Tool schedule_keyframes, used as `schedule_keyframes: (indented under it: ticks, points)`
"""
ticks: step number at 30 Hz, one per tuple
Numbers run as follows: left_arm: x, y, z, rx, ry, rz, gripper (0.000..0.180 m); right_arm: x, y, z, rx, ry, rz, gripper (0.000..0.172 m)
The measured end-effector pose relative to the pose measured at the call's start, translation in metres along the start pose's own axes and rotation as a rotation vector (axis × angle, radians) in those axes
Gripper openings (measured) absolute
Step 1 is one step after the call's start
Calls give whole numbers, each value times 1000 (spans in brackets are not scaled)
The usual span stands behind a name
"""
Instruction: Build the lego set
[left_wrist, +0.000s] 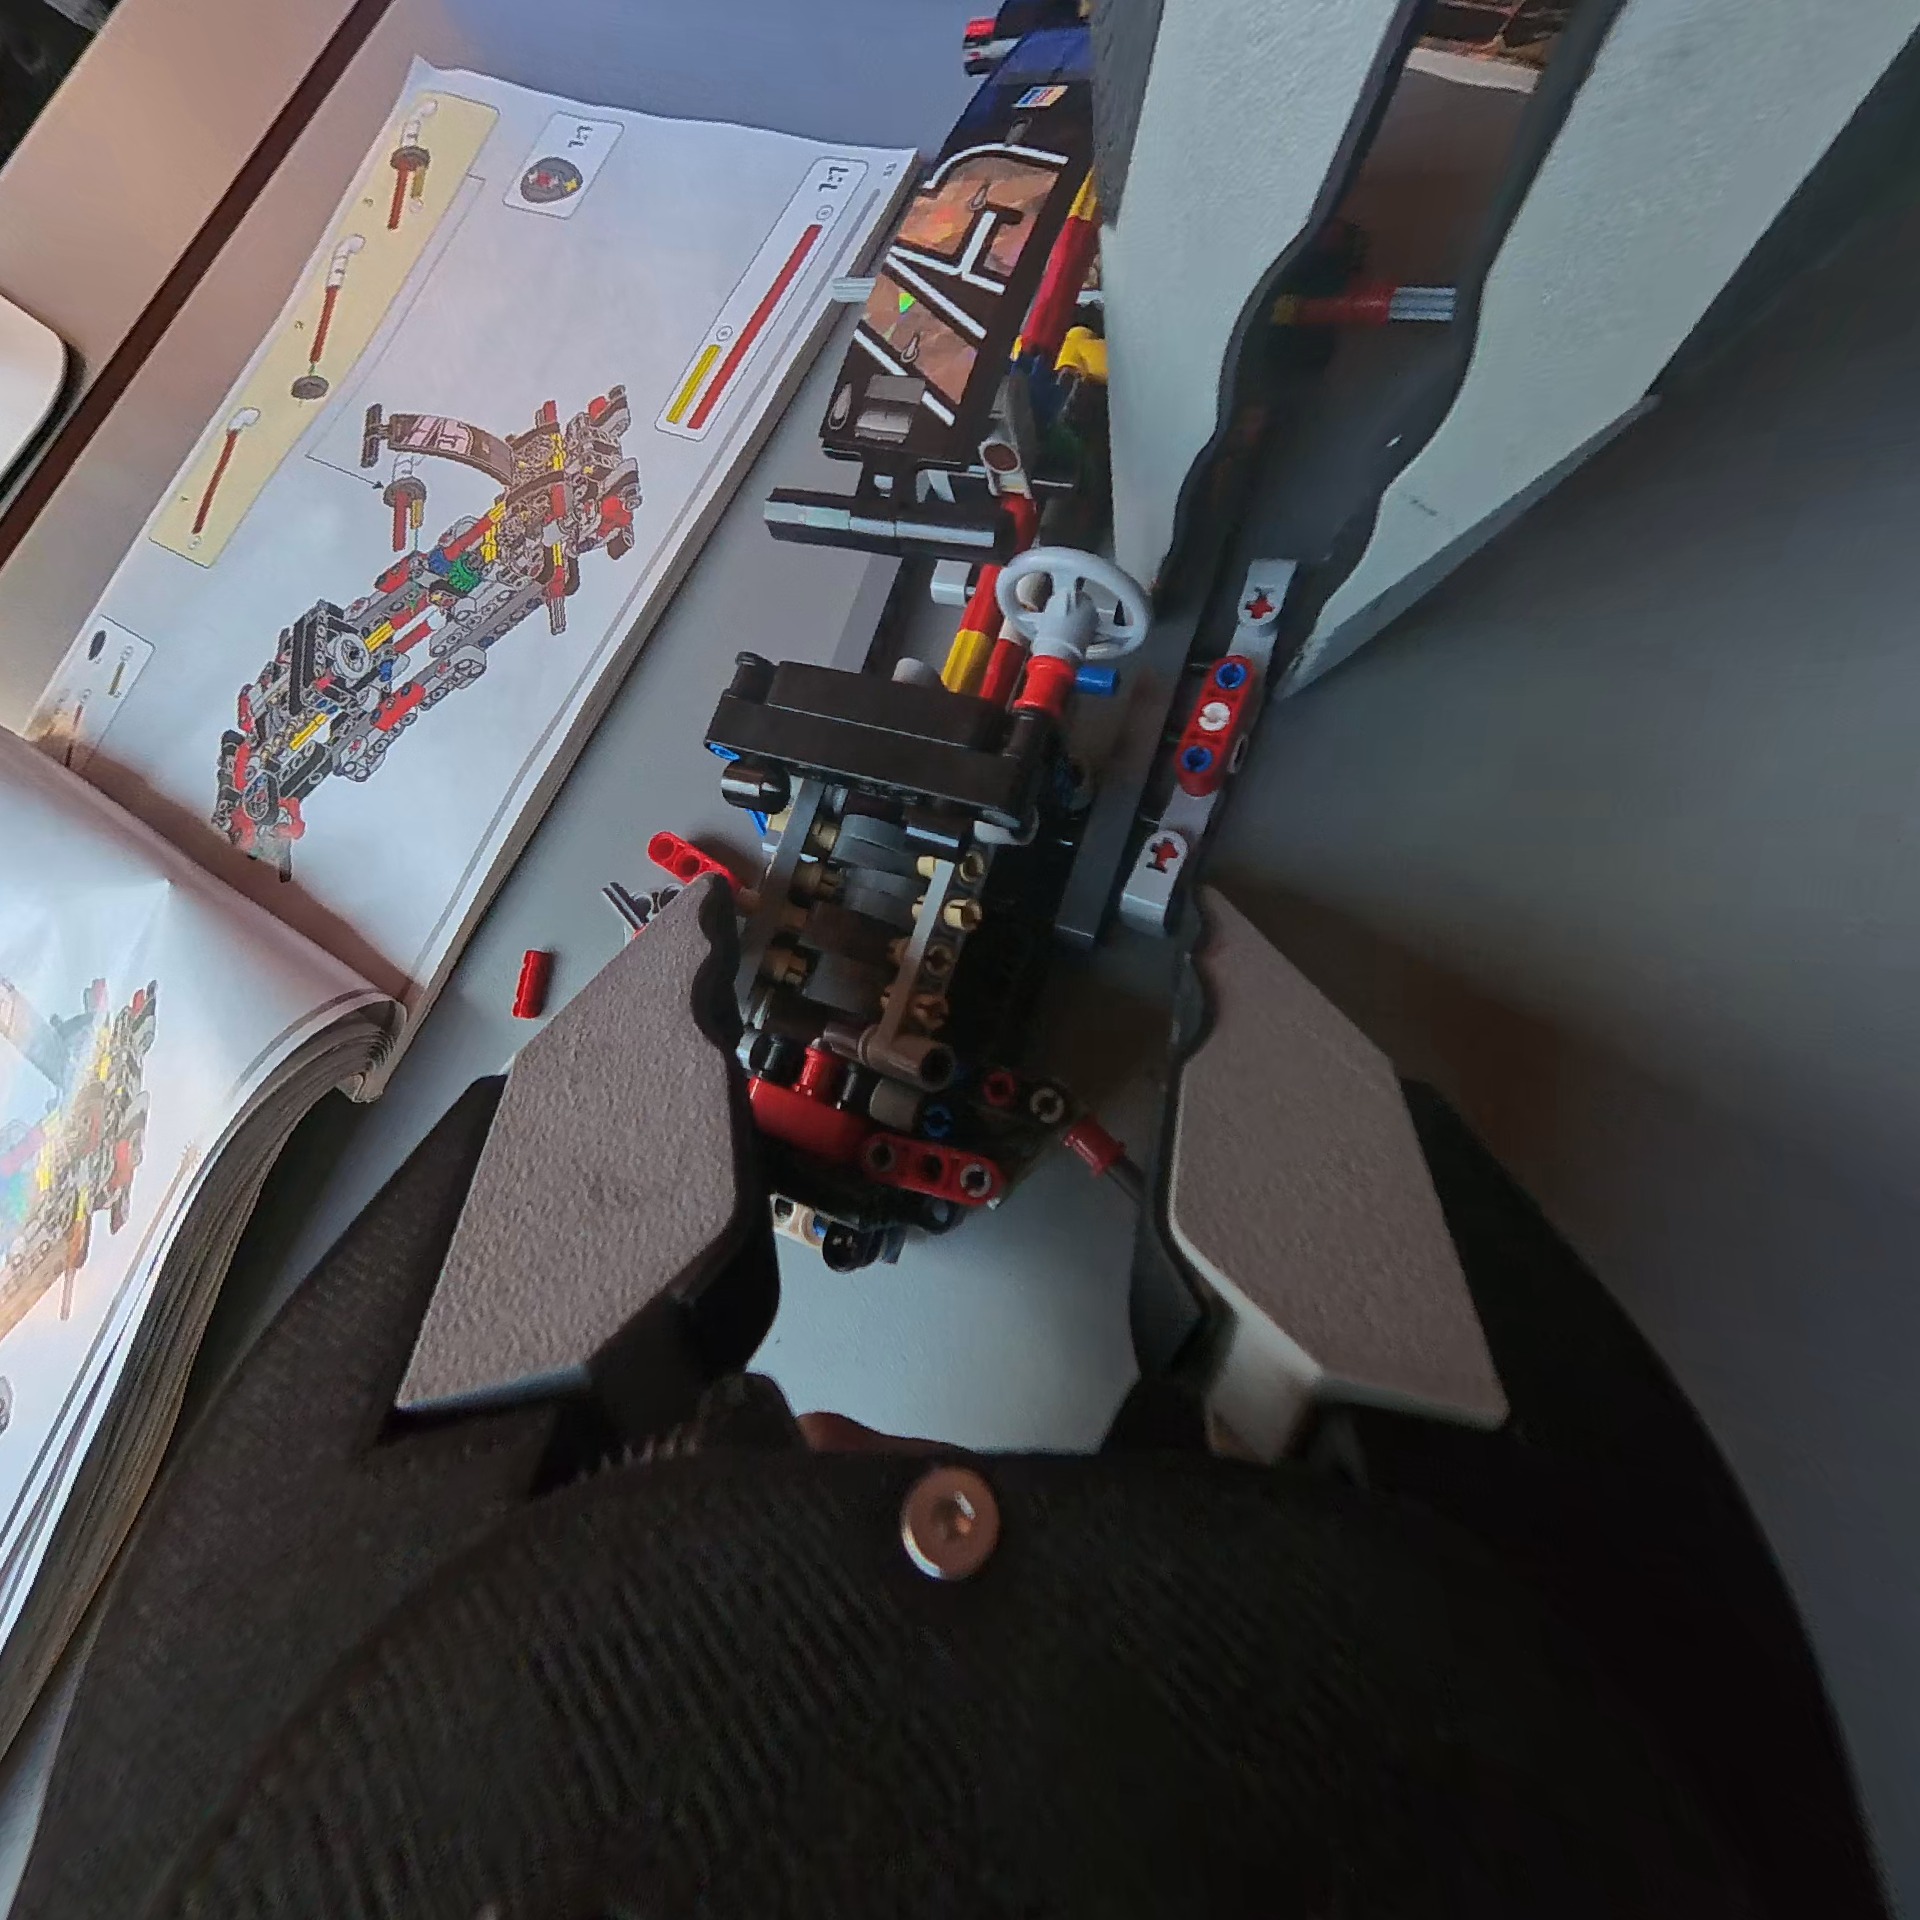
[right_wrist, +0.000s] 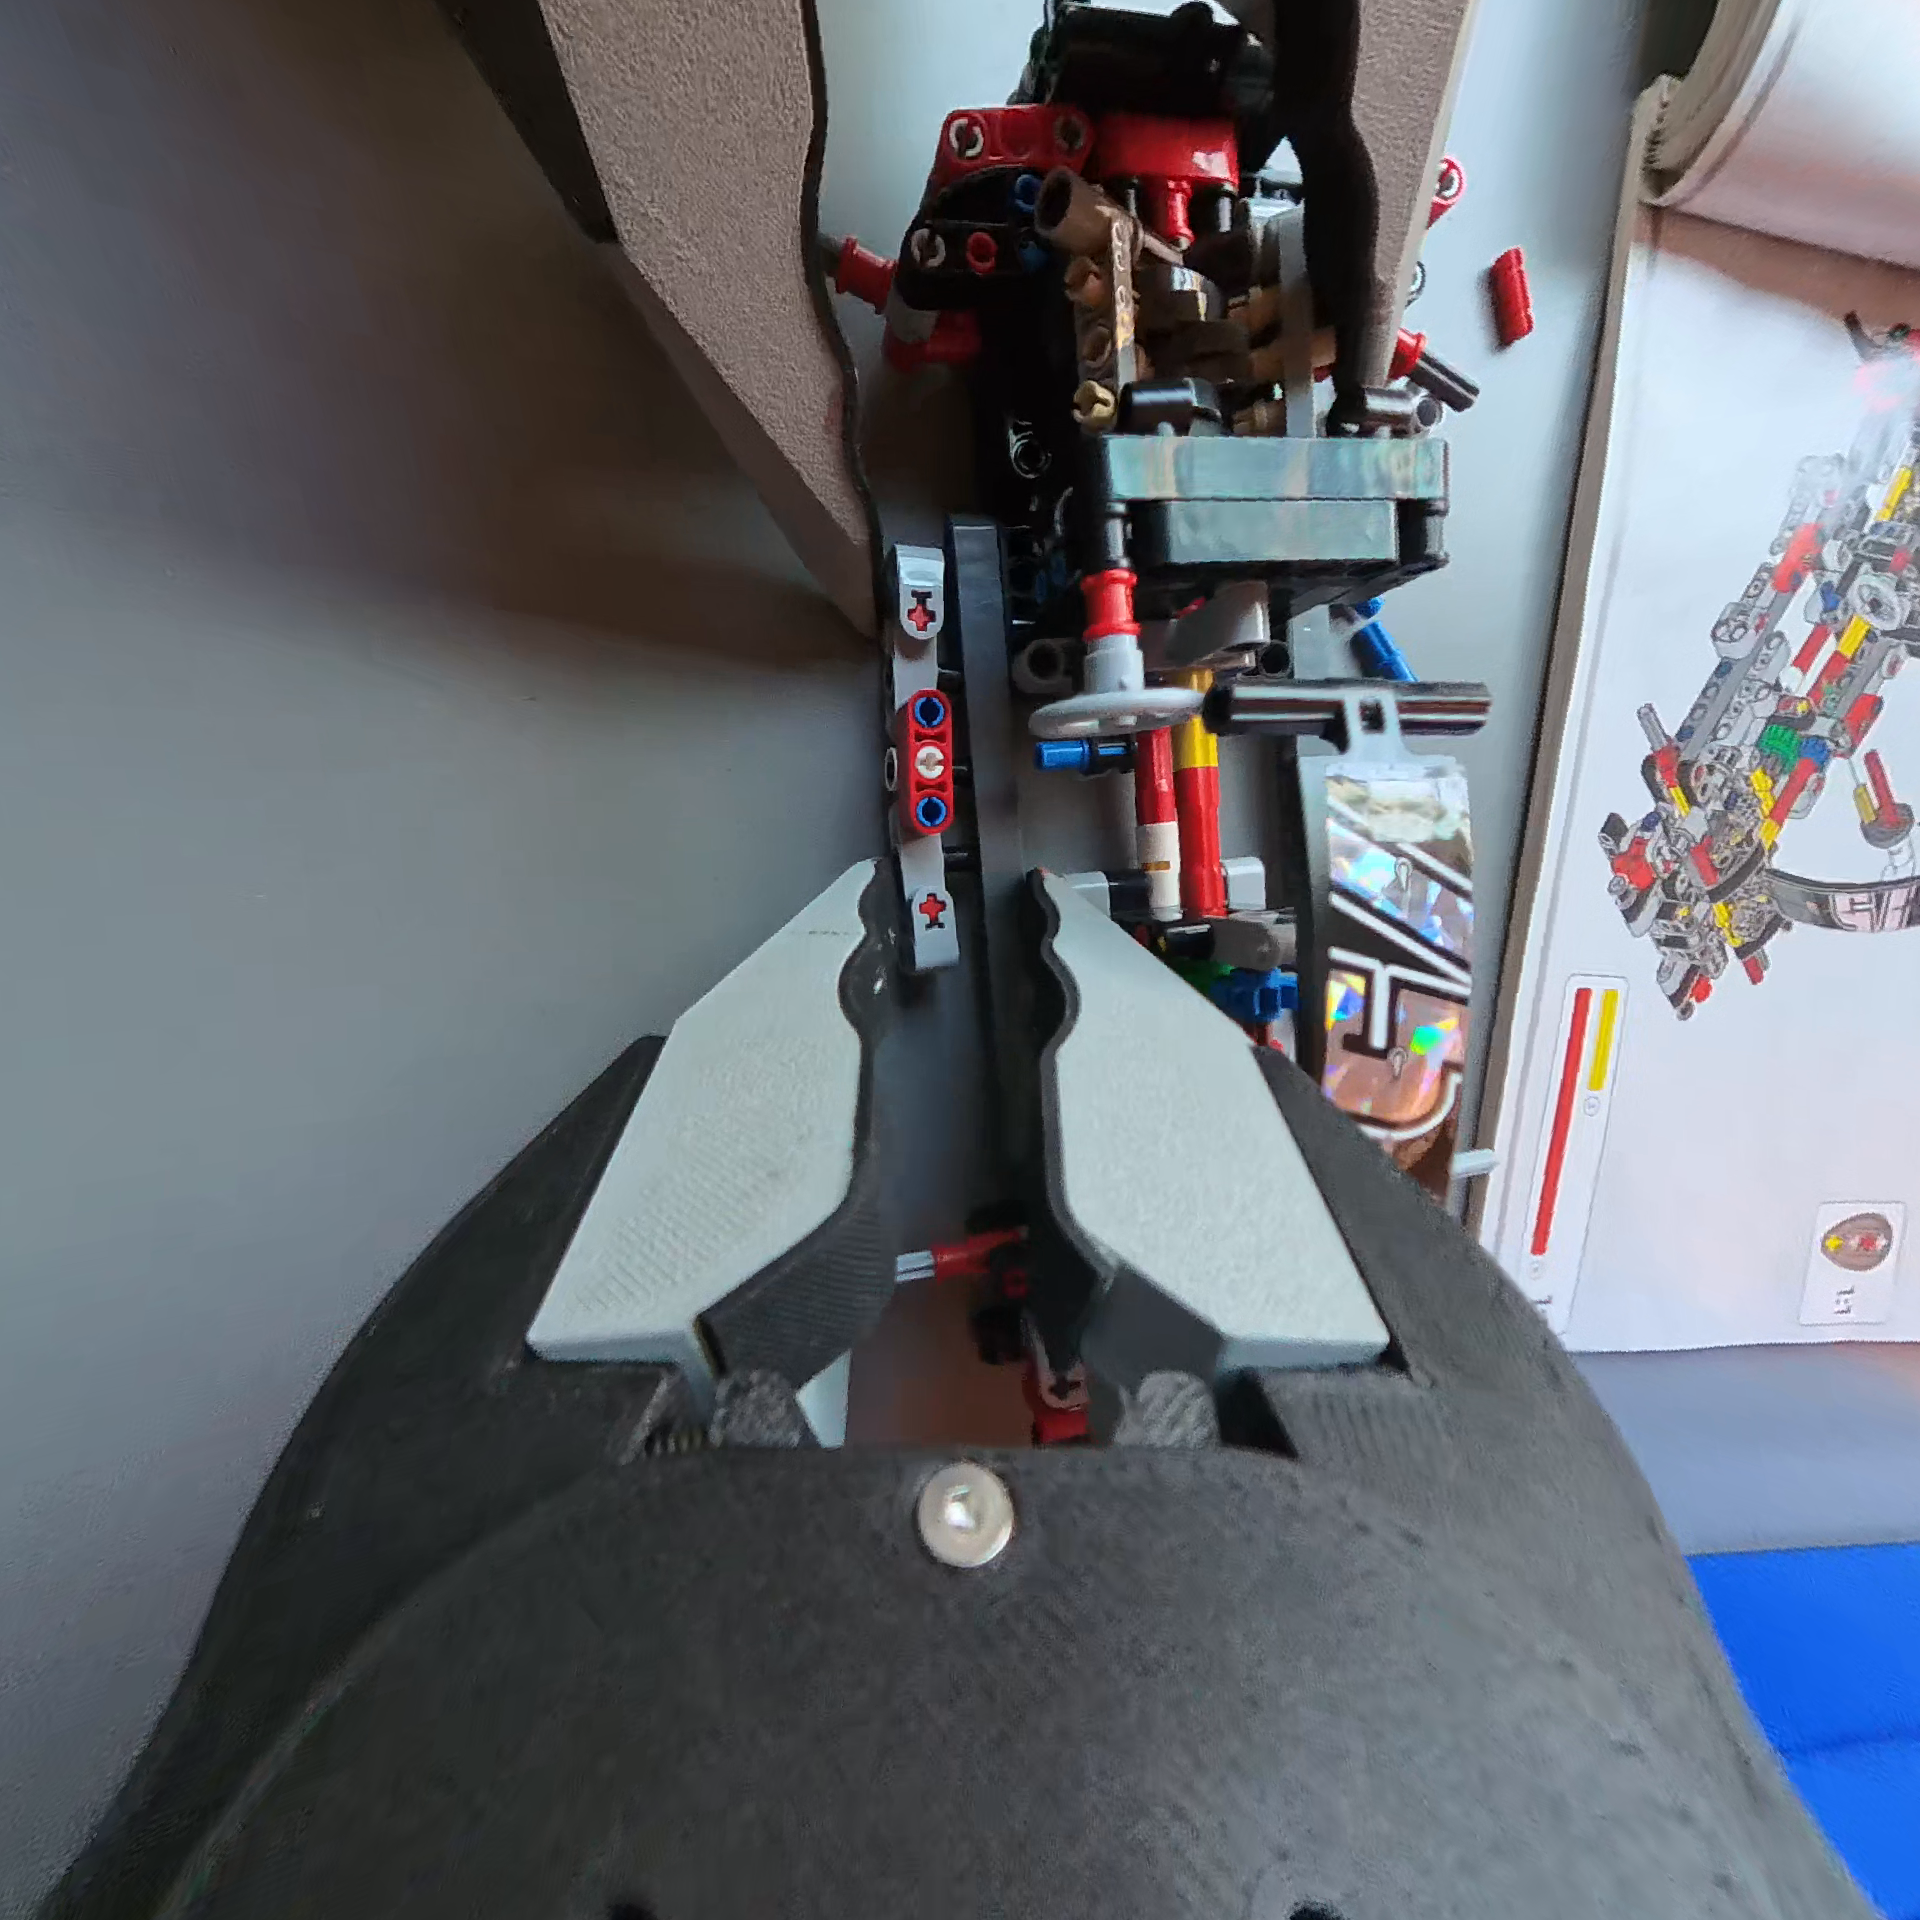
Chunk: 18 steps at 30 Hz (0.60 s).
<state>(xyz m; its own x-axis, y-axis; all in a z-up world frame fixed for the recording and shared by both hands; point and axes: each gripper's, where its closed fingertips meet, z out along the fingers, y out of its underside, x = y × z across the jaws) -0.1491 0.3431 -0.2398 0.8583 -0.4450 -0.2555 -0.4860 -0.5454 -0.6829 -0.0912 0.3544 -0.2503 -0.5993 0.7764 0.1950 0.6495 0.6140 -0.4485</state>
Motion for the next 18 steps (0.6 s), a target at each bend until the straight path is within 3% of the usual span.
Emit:
schedule_keyframes:
  ticks: [5,18]
  points:
    - [0,0,0,0,0,-3,84,0,0,1,-63,-84,45,22]
    - [-1,1,0,-21,5,-22,84,-1,1,2,-178,-159,-66,21]
